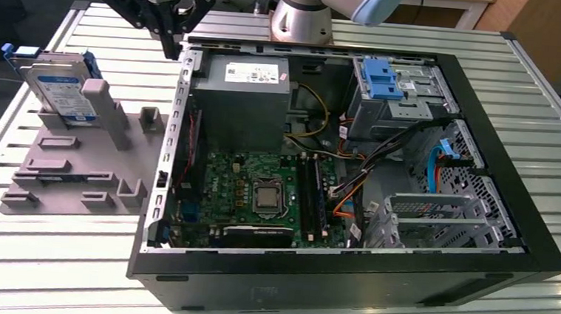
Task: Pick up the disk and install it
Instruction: 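Reach for the disk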
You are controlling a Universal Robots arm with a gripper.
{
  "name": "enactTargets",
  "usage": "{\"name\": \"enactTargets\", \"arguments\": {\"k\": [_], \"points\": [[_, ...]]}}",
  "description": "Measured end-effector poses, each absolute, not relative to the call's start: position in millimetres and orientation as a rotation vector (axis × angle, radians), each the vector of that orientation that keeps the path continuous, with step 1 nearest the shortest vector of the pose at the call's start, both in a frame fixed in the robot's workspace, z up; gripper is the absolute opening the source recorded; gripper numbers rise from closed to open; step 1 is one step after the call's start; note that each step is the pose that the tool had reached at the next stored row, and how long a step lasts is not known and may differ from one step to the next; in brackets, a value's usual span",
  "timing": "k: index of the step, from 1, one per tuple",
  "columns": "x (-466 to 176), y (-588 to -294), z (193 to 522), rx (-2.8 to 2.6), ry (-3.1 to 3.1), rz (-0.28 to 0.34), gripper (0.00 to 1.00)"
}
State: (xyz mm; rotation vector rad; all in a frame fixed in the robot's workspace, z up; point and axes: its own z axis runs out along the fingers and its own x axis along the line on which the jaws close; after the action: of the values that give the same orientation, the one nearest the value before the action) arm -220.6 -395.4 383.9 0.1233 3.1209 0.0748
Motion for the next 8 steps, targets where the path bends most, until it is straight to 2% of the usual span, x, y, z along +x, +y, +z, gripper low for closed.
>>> {"name": "enactTargets", "arguments": {"k": [8], "points": [[-224.2,-393.0,383.8,0.123,3.121,0.075,0.11]]}}
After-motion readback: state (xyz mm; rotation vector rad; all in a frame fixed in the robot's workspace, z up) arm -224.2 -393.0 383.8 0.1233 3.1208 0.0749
